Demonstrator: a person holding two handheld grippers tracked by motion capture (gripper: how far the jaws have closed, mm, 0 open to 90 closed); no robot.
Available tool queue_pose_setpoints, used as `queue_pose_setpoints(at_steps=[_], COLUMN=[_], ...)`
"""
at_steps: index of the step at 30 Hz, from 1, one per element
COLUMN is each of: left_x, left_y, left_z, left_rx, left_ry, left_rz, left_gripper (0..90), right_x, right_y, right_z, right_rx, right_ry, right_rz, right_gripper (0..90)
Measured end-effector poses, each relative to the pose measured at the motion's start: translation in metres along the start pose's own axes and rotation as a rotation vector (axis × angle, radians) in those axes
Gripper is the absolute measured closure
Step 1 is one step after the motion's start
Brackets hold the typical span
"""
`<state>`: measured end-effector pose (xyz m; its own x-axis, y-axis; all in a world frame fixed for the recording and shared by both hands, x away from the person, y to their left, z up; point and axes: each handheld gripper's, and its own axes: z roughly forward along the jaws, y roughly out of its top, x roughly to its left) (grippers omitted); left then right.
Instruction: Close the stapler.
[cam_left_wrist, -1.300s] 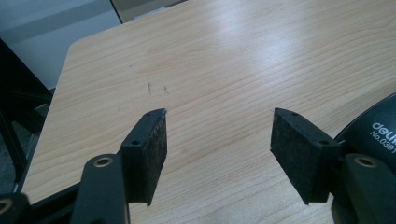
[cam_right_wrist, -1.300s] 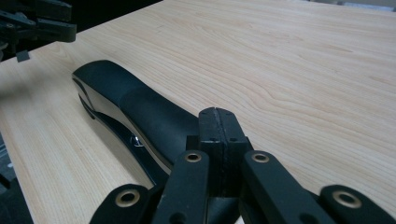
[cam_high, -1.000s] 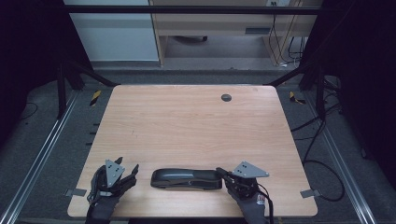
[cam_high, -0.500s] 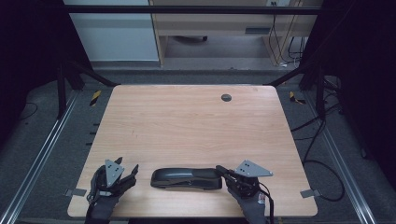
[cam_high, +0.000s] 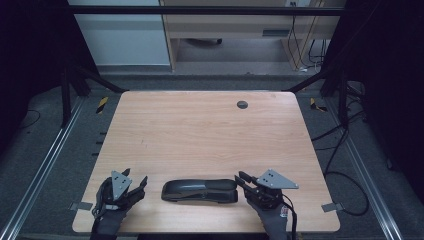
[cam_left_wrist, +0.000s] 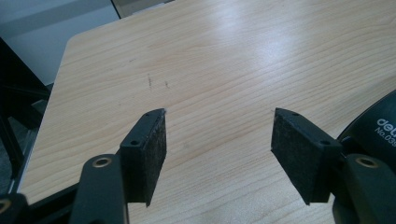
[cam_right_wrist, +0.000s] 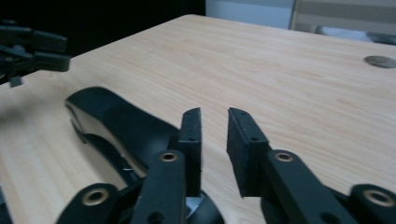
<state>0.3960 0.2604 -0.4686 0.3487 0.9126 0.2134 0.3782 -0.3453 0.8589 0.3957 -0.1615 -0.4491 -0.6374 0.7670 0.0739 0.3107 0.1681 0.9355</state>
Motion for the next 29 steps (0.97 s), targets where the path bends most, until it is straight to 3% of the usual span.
queue_pose_setpoints(at_steps=[4, 12, 16, 24, 29], left_x=[0.001, 0.004, 0.006, 0.01, 0.013], left_y=[-0.001, -0.003, -0.004, -0.008, -0.011], left_z=[0.001, 0.002, 0.003, 0.007, 0.01], left_rx=[0.006, 0.012, 0.02, 0.038, 0.056], left_ry=[-0.002, -0.003, -0.006, -0.005, -0.013], left_rz=[-0.004, -0.018, -0.015, -0.019, -0.016], left_gripper=[34.9, 34.6, 34.4, 34.0, 33.4], right_x=[-0.013, -0.043, -0.055, -0.082, -0.092], right_y=[-0.002, -0.017, -0.026, -0.041, -0.047], right_z=[-0.007, -0.011, -0.012, -0.019, -0.022], right_rx=[-0.002, 0.05, 0.089, 0.136, 0.184], right_ry=[-0.057, -0.184, -0.248, -0.326, -0.384], right_rz=[0.012, 0.043, 0.027, 0.069, 0.064], right_gripper=[60.9, 44.9, 43.4, 38.6, 37.1])
